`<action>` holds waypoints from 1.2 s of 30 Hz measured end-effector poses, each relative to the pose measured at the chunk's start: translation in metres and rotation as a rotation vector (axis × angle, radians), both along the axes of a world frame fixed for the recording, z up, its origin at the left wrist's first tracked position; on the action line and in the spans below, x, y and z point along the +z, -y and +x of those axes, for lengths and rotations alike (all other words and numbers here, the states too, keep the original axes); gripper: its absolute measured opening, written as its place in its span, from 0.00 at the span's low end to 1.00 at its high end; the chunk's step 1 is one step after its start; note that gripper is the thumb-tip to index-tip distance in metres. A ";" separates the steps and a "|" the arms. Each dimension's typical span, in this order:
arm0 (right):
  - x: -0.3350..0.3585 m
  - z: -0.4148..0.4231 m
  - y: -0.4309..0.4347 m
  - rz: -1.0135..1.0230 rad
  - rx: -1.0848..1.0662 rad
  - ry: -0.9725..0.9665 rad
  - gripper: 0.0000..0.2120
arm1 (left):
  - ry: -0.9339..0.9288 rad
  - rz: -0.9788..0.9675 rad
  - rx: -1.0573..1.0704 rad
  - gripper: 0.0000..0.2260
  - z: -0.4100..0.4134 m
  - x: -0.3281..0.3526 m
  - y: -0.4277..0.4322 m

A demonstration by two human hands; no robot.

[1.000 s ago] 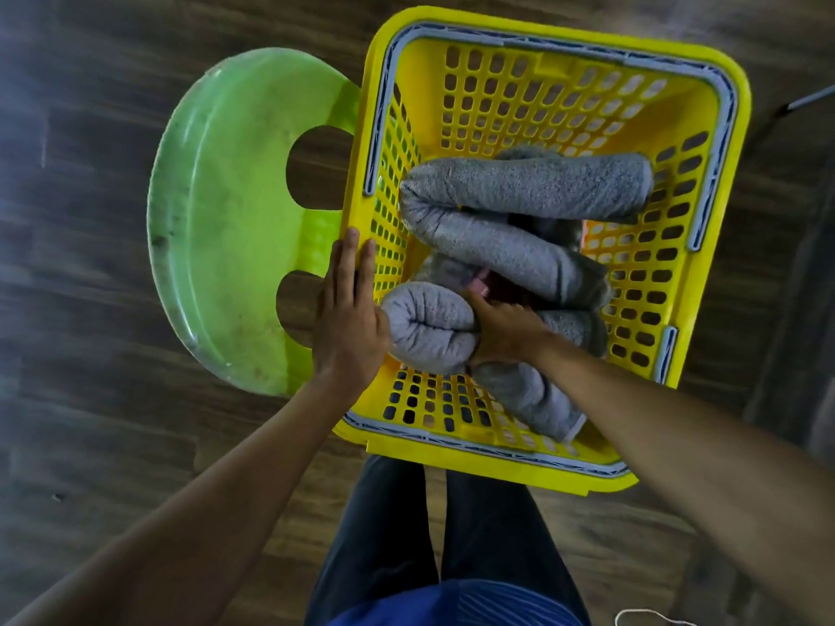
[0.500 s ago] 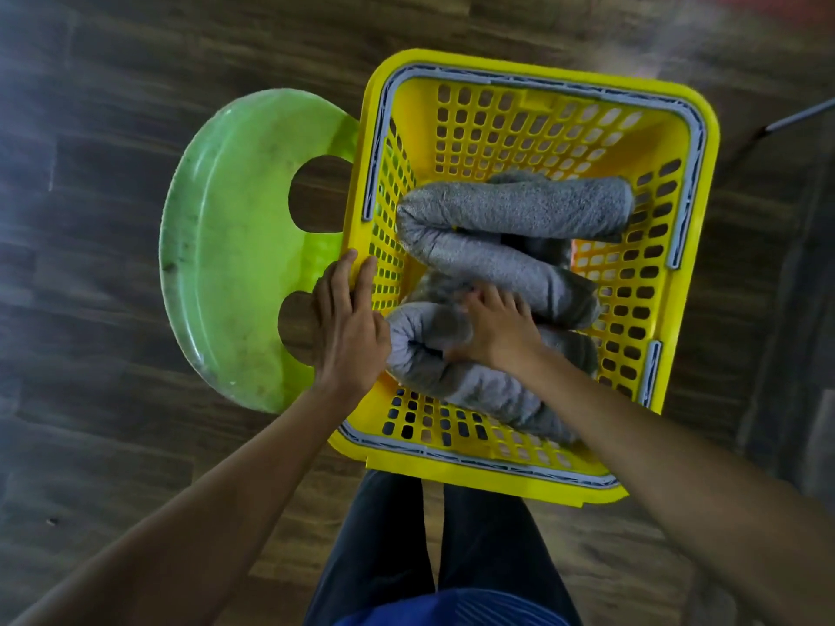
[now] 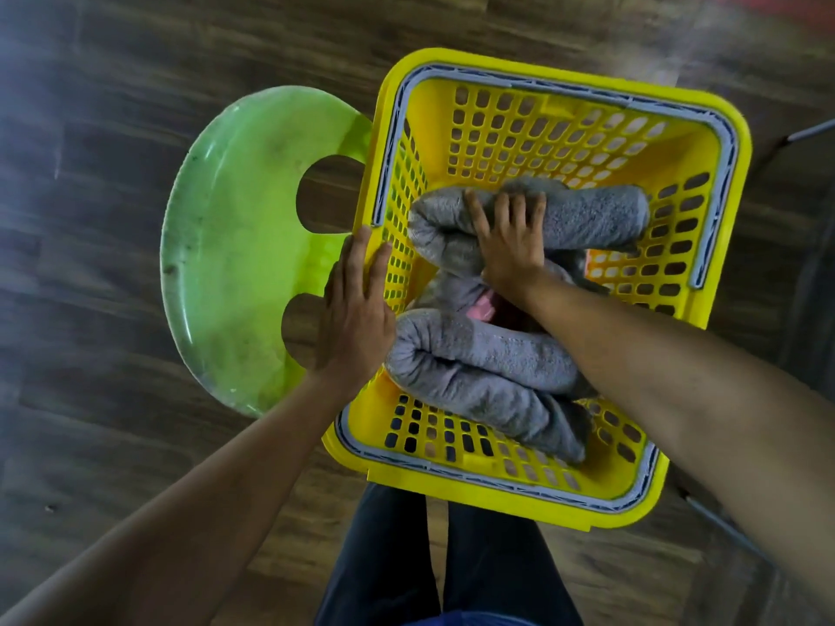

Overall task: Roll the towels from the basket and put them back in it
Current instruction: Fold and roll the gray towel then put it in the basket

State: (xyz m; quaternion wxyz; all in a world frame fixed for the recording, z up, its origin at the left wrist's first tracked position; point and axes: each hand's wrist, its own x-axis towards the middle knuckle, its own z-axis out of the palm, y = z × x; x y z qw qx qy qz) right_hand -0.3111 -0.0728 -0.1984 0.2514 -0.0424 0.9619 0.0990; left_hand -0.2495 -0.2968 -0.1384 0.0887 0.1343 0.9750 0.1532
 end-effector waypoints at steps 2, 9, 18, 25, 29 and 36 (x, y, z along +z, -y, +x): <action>-0.003 -0.001 -0.003 -0.022 0.000 -0.013 0.49 | 0.004 0.012 -0.003 0.32 0.000 0.000 0.000; 0.018 -0.006 -0.015 -0.204 -0.084 -0.055 0.43 | 0.011 0.192 0.011 0.26 -0.004 0.002 0.003; 0.149 0.023 -0.017 -0.393 -0.201 -0.115 0.47 | 0.108 0.530 0.139 0.20 -0.007 0.021 0.011; 0.149 0.101 0.007 -0.338 -0.102 0.144 0.46 | 0.101 0.469 0.097 0.19 -0.007 0.028 0.021; 0.100 0.160 0.029 -0.450 -0.050 0.079 0.41 | 0.077 0.409 0.021 0.20 0.000 0.015 0.019; 0.061 0.173 0.040 -0.488 -0.203 0.163 0.40 | 0.064 0.326 0.033 0.24 0.007 0.006 0.010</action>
